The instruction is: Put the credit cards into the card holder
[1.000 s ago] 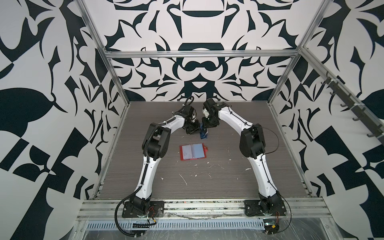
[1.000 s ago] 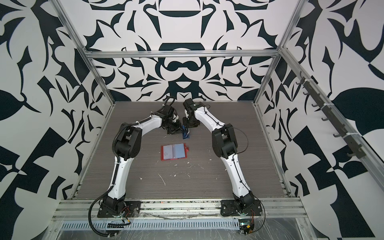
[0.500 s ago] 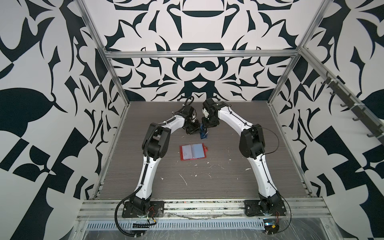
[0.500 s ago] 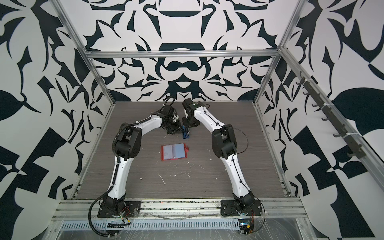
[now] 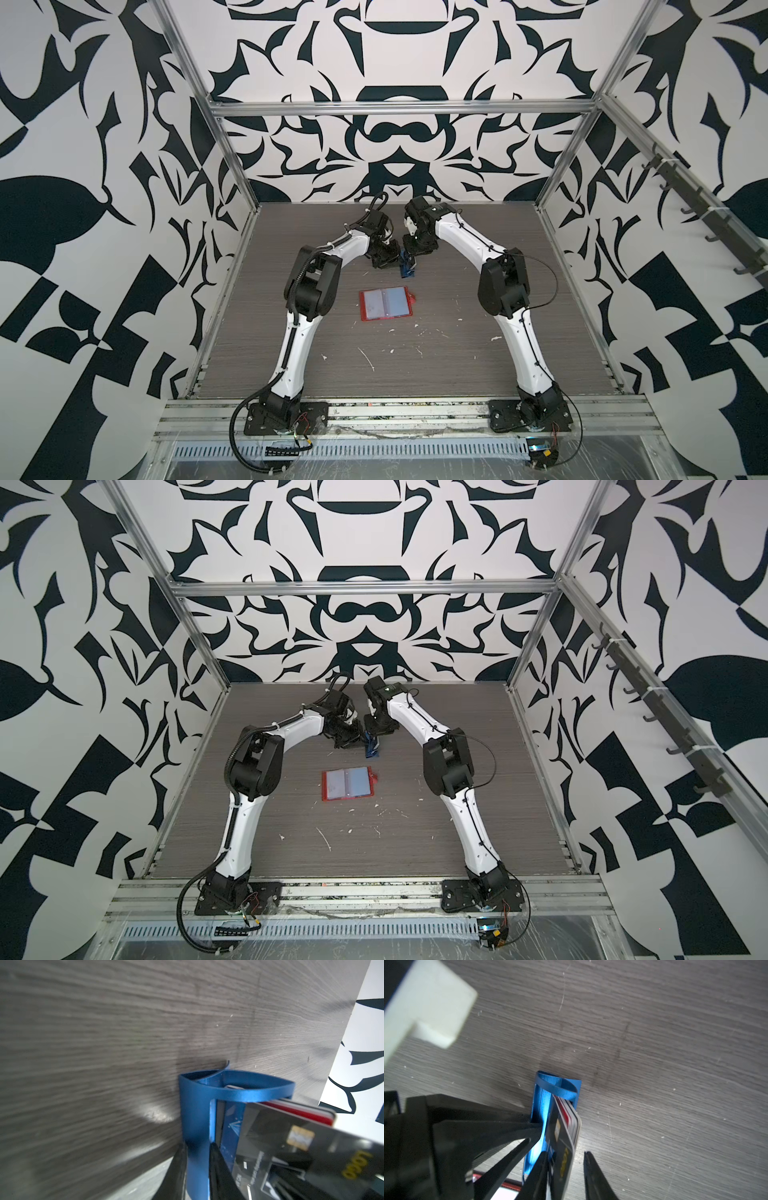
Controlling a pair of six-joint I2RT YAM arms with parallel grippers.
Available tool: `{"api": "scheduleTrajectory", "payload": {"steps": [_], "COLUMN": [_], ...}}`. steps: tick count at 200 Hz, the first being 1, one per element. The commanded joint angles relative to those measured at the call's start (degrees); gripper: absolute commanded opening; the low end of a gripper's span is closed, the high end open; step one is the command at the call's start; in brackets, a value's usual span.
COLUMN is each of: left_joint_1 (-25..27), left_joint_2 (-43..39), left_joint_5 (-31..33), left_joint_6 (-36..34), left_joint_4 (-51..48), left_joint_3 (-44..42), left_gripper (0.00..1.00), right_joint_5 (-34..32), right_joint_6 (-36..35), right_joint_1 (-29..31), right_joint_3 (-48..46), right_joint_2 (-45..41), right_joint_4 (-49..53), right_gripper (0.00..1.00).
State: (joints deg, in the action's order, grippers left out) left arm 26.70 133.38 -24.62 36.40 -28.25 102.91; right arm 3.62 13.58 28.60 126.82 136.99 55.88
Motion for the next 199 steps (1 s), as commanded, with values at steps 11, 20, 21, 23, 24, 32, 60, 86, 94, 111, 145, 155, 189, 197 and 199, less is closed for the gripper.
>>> {"api": "scheduleTrajectory", "payload": {"steps": [11,20,21,23,24,32,60,86,94,111,145,155,189,197,199], "left_joint_1": [0.2,0.1,0.1,0.1,0.1,0.2,0.1,0.2,0.1,0.2,0.1,0.2,0.2,0.1,0.1], "left_joint_2": [2.7,2.7,2.7,2.7,2.7,2.7,2.7,2.7,2.7,2.7,2.6,2.6,2.6,2.6,2.6], "left_joint_5": [2.5,2.5,2.5,2.5,2.5,2.5,2.5,2.5,2.6,2.5,2.6,2.6,2.6,2.6,2.6], "left_joint_6": [-0.6,-0.6,-0.6,-0.7,-0.6,-0.6,-0.7,-0.6,-0.6,-0.6,-0.7,-0.6,-0.7,-0.7,-0.7], "left_joint_4": [-4.4,-4.4,-4.4,-4.4,-4.4,-4.4,-4.4,-4.4,-4.4,-4.4,-4.3,-4.3,-4.3,-4.2,-4.2], "left_joint_3": [-0.1,-0.1,-0.1,-0.1,-0.1,-0.1,-0.2,-0.3,-0.4,-0.4,-0.5,-0.6,-0.8,-0.7,-0.8], "left_gripper": [0.22,0.22,0.22,0.22,0.22,0.22,0.22,0.22,0.22,0.22,0.22,0.21,0.21,0.21,0.21], "right_joint_5": [-1.9,-1.9,-1.9,-2.0,-2.0,-1.9,-2.0,-2.4,-2.6,-2.7,-2.9,-3.2,-3.6,-3.6,-3.6], "right_joint_6": [-0.5,-0.6,-0.6,-0.6,-0.6,-0.6,-0.6,-0.7,-0.7,-0.8,-0.9,-0.8,-1.1,-1.1,-1.1], "right_joint_1": [-0.1,-0.1,-0.1,-0.1,-0.1,0.0,0.1,0.1,0.2,0.2,0.3,0.3,0.4,0.6,0.6], "right_joint_3": [2.7,2.7,2.8,2.8,2.8,2.8,3.1,3.3,3.3,3.5,4.0,4.2,4.5,4.5,4.5], "right_joint_2": [-2.5,-2.5,-2.5,-2.6,-2.6,-2.5,-2.6,-2.8,-2.9,-3.1,-3.0,-3.1,-3.1,-3.0,-3.1], "right_joint_4": [2.5,2.6,2.6,2.6,2.6,2.6,2.8,3.1,3.1,3.3,3.8,4.0,4.4,4.5,4.4], "right_gripper": [0.29,0.27,0.27,0.27,0.27,0.26,0.29,0.30,0.30,0.28,0.24,0.24,0.21,0.19,0.19]}}
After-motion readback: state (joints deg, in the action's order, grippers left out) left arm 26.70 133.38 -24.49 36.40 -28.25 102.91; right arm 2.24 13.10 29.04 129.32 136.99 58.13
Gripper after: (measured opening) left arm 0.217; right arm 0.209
